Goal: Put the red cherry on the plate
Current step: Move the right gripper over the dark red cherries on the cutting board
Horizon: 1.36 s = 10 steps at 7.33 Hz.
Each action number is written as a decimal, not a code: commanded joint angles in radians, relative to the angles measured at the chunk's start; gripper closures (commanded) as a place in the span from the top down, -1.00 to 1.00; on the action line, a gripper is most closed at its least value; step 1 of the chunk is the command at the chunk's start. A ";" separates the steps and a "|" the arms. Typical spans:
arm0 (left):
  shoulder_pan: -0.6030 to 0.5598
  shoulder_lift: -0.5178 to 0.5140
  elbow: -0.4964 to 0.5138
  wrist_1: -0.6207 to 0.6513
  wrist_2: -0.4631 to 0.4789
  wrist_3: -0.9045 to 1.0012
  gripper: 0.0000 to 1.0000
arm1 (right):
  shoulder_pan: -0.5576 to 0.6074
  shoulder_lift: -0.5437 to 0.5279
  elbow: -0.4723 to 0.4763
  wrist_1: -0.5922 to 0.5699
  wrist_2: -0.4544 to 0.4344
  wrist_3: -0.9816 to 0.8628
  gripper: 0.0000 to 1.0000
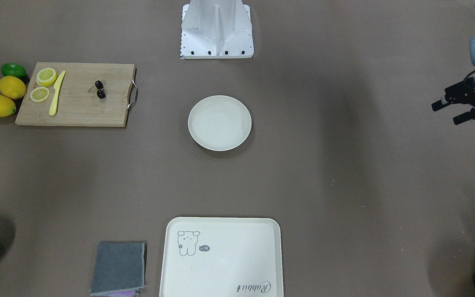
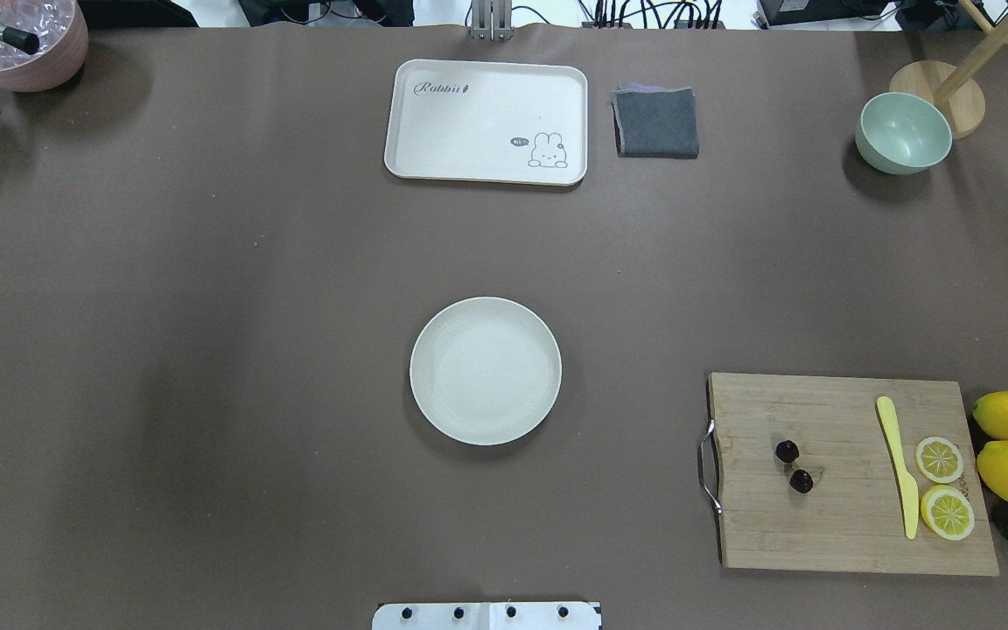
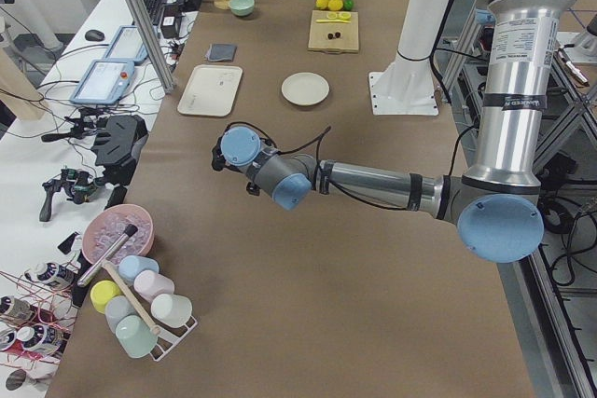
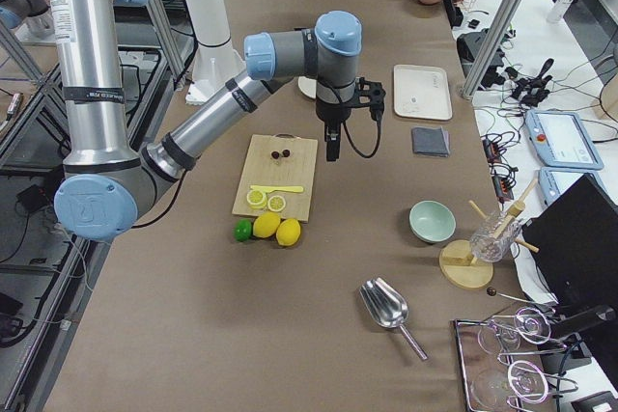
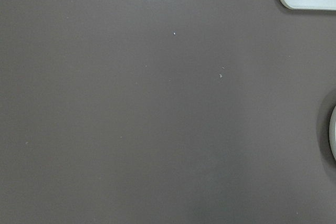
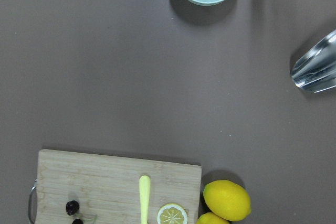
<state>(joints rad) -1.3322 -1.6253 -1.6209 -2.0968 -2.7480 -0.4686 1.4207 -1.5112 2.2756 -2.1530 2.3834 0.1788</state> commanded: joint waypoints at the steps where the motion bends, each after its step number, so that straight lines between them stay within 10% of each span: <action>1: 0.002 -0.007 0.004 0.000 -0.001 0.001 0.96 | -0.154 -0.038 0.169 0.002 -0.015 0.220 1.00; 4: 0.007 -0.025 0.009 0.001 -0.001 0.001 0.96 | -0.456 -0.047 0.298 0.024 -0.168 0.509 1.00; 10: 0.002 -0.030 0.009 0.003 0.005 -0.001 0.96 | -0.827 -0.073 0.198 0.270 -0.455 0.892 0.99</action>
<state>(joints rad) -1.3279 -1.6530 -1.6124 -2.0945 -2.7457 -0.4694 0.6497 -1.5824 2.5298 -1.9526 1.9794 1.0125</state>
